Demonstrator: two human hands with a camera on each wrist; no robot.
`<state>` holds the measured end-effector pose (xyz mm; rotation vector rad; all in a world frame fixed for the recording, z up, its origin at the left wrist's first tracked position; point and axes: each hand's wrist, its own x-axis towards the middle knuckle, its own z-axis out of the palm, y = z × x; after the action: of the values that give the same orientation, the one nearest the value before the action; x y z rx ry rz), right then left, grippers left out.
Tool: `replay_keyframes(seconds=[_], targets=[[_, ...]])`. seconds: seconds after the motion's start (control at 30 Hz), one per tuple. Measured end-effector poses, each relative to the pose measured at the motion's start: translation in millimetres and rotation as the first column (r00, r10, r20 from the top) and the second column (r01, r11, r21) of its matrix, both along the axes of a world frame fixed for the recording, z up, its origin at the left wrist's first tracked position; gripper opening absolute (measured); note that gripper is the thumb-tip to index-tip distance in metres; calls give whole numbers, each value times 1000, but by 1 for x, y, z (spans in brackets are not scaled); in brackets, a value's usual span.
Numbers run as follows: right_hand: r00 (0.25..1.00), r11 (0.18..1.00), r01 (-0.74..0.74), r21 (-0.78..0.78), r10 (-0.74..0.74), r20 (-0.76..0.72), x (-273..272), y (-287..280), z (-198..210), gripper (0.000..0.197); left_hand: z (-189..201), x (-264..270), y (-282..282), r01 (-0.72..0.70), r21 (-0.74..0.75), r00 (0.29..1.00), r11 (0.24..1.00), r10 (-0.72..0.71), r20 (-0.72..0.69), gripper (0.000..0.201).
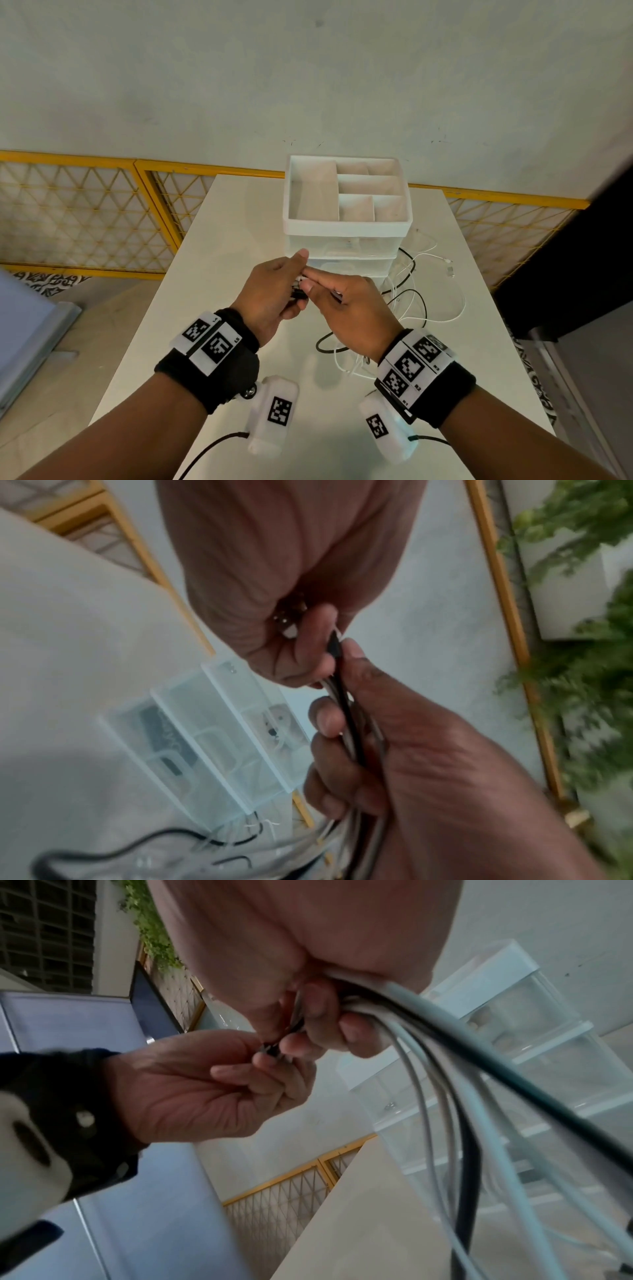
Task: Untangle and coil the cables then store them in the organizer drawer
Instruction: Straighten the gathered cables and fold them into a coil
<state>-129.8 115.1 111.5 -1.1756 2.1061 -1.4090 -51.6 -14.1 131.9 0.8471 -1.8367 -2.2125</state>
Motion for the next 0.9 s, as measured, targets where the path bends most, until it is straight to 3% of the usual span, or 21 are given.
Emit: replay_keyframes(seconds=[0.07,0.23,0.5,0.6,0.67,0.8,0.87,0.9], targets=[[999,998,49,-28,-49,-2,1,-1,0,29,1,-3,0,-13,66,1000,998,13,3,33],[996,999,2,-52,-7,-89,3,-1,-5,24,6,-1,-3,146,30,988,989,-147,49,32],[995,999,39,29,-42,95,-10,8,0,36,8,-3,-6,-125,13,992,992,125,28,21],[996,995,29,90,-36,77,-21,16,4,20,8,3,-19,-182,4,983,983,182,10,19],[998,992,53,115,-57,32,-34,25,8,23,7,9,-30,-198,15,980,980,198,2,23],[996,985,92,145,-91,-14,-51,34,19,19,-2,26,-41,-96,54,992,994,91,87,18],[998,986,59,154,-57,-18,-49,33,30,17,-9,32,-41,19,86,985,996,-34,170,29],[999,987,32,156,-31,-13,-45,31,37,17,-9,33,-41,82,31,969,996,-87,231,39]])
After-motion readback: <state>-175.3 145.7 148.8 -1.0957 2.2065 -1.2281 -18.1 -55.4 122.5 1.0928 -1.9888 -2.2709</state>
